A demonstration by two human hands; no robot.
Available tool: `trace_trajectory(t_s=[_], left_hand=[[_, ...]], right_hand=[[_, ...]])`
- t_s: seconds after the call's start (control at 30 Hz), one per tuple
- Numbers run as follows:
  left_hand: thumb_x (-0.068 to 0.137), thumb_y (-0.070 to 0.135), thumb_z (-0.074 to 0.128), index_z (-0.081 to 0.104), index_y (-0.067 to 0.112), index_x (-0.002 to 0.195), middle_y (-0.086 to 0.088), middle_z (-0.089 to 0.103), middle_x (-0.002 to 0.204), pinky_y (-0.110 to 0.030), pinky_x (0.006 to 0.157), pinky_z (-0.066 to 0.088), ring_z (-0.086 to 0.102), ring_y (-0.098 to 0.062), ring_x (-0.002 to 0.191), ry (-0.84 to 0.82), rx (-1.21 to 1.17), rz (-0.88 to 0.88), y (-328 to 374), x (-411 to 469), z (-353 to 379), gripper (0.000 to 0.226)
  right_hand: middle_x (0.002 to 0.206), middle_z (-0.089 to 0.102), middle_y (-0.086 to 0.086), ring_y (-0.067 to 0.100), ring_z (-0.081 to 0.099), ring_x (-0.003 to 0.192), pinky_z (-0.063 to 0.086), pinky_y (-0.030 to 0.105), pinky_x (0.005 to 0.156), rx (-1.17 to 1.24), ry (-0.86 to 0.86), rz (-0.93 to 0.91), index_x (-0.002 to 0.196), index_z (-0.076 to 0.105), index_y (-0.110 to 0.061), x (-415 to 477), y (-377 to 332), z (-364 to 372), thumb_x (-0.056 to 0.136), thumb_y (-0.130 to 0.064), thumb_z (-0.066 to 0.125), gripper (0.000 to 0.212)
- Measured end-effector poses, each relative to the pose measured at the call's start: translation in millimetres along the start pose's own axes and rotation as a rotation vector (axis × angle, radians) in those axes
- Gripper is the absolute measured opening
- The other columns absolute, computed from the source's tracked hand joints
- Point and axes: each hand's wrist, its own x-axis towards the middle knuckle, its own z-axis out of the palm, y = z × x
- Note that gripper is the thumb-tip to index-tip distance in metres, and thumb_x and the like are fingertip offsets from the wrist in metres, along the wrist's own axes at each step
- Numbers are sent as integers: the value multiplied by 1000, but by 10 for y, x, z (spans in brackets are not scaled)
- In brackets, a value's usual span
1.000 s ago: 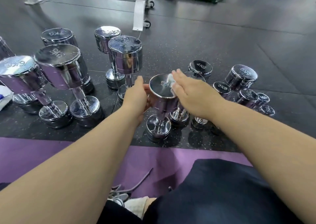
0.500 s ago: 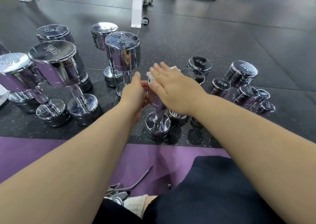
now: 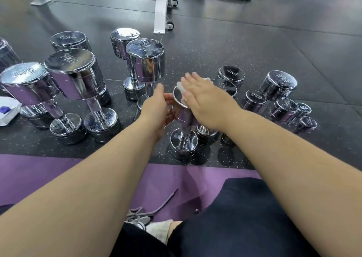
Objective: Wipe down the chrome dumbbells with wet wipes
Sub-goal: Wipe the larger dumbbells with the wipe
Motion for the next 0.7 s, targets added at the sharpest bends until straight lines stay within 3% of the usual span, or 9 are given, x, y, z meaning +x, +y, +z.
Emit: trace_trajectory(t_s=[0.2, 0.33, 0.47, 0.53, 0.6, 0.63, 0.7], left_hand=[[105, 39, 37, 60, 17, 80, 11, 63, 51, -25, 60, 47, 55, -11, 57, -10, -4, 5, 19, -65, 35, 40], [103, 40, 39, 64, 17, 83, 7, 67, 65, -30, 68, 45, 55, -18, 68, -2, -4, 4, 12, -70, 27, 40], [102, 35, 41, 58, 20, 72, 12, 60, 53, -27, 64, 43, 51, -12, 61, 1, 60, 16, 26, -87, 12, 37], [99, 26, 43, 56, 18, 73, 5, 58, 60, -22, 59, 41, 52, -11, 61, 22, 184, 106, 14, -84, 10, 30], [91, 19, 46, 60, 17, 79, 1, 60, 67, -23, 55, 42, 54, -13, 59, 67, 270, 241, 12, -110, 25, 19], [86, 21, 50, 64, 21, 84, 2, 64, 73, -27, 60, 46, 59, -15, 65, 86, 291, 314, 23, -130, 30, 14], [79, 22, 56, 66, 31, 94, 10, 68, 92, -33, 80, 51, 64, -14, 89, 83, 399, 497, 79, -173, 39, 20]], right_hand=[[161, 25, 4, 16, 13, 151, 2, 26, 119, 14, 120, -108, 152, 31, -12, -317, -191, 90, 107, -23, 29, 47], [158, 32, 9, 21, 19, 149, 5, 26, 118, 64, 230, 86, 149, 36, -6, -179, -89, 134, 107, -20, 27, 46], [125, 65, 21, 33, 56, 125, 28, 30, 112, 32, 492, 5, 119, 65, 6, -262, -261, 390, 94, -17, 38, 44], [114, 70, 18, 32, 63, 115, 30, 23, 106, 156, 557, 3, 108, 71, 4, -208, -264, 369, 89, -10, 48, 33], [115, 68, 12, 22, 62, 109, 31, 8, 99, 401, 624, 123, 108, 72, -2, -169, -239, 216, 88, -2, 54, 28], [114, 63, 8, 15, 59, 103, 32, 1, 93, 504, 649, 208, 112, 71, -8, -172, -225, 154, 87, 1, 54, 31], [103, 55, 2, 13, 57, 89, 40, 4, 79, 660, 661, 345, 114, 64, -23, -173, -212, 83, 86, 1, 58, 37]])
